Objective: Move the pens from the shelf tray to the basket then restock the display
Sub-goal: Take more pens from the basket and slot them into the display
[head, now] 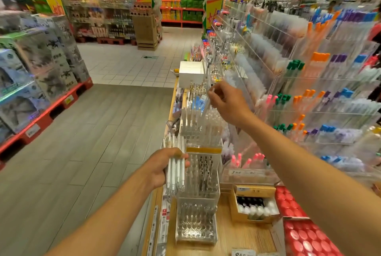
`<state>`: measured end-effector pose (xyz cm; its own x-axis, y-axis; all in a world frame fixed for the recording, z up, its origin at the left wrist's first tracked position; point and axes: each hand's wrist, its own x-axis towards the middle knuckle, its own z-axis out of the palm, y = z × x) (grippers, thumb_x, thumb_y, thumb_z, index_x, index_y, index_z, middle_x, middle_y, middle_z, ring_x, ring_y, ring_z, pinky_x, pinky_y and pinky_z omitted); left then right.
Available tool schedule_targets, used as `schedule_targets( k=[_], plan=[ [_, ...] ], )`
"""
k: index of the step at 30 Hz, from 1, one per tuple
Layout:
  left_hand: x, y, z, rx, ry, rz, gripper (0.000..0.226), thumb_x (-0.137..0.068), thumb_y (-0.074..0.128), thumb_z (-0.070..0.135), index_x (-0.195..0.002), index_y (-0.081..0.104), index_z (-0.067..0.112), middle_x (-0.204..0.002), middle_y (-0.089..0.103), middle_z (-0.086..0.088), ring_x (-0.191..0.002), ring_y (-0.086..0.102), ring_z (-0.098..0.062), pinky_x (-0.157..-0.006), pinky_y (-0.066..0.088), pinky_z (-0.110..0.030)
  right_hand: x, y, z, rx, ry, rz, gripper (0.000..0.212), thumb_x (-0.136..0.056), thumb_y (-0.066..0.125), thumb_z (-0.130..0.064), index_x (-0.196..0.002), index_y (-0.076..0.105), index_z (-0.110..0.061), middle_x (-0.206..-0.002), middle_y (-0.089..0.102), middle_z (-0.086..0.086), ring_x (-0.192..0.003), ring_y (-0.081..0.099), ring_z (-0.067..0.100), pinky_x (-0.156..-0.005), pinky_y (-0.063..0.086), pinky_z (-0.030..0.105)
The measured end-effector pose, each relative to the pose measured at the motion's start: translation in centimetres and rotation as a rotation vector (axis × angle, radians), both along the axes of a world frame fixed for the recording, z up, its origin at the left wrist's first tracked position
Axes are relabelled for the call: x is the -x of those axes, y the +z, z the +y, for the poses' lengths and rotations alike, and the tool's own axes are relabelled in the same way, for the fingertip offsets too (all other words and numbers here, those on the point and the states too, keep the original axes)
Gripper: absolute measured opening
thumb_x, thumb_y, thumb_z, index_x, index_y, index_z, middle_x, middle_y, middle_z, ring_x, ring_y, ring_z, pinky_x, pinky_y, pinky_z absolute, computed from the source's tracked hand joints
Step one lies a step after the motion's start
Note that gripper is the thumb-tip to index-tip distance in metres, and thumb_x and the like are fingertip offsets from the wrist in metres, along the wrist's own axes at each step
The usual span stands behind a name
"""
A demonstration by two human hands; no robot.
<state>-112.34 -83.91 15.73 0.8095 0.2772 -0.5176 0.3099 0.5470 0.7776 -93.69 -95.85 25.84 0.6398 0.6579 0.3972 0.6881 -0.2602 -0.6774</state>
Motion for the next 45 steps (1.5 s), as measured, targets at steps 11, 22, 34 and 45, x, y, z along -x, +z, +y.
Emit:
schedule_targets(
  k=[11, 22, 34, 45],
  plan=[
    [-1.7, 0.9, 2.1, 0.0, -0.039, 0.01, 0.012, -0.086, 0.058, -0.002, -0.097, 0.062, -0.005, -0.071, 0.066, -0.017, -0.052, 0.065, -0.022, -0.047, 0.055, -0.028, -1.3, -2.0, 2.3, 0.21, -0.002, -0.064, 0.007, -0.096, 0.059, -0.025, -0.097, 0.056, -0.018, -0.08, 0.059, -0.003, -0.072, 0.056, 0.016, -0.068, 0.05, 0.033],
    [-2.2, 1.3, 3.5, -0.006, -0.04, 0.029, 0.009, -0.085, 0.058, -0.001, -0.088, 0.066, -0.005, -0.069, 0.069, -0.018, -0.053, 0.068, -0.021, -0.046, 0.055, -0.028, -1.4, -1.1, 4.3, 0.508, -0.014, -0.11, 0.009, -0.09, 0.068, -0.022, -0.09, 0.065, -0.014, -0.081, 0.062, -0.004, -0.072, 0.056, 0.012, -0.059, 0.042, 0.022],
    [-2.2, 2.0, 4.2, -0.014, -0.037, 0.008, 0.015, -0.086, 0.061, -0.001, -0.097, 0.067, -0.009, -0.073, 0.072, -0.017, -0.057, 0.07, -0.021, -0.046, 0.054, -0.026, 0.1, -0.9, 4.9, 0.632, -0.081, -0.289, 0.025, -0.089, 0.069, -0.029, -0.107, 0.072, -0.012, -0.11, 0.066, 0.006, -0.106, 0.058, 0.021, -0.089, 0.05, 0.034],
    [-2.5, 3.4, 3.1, -0.034, -0.083, -0.119, 0.019, -0.064, 0.077, 0.007, -0.081, 0.078, -0.002, -0.078, 0.072, -0.017, -0.067, 0.072, -0.023, -0.057, 0.059, -0.03, 4.1, -0.3, 3.5, 0.47, 0.087, 0.312, 0.02, -0.093, 0.064, -0.027, -0.088, 0.072, -0.01, -0.081, 0.071, 0.0, -0.057, 0.054, 0.005, -0.048, 0.041, 0.016]
  ],
)
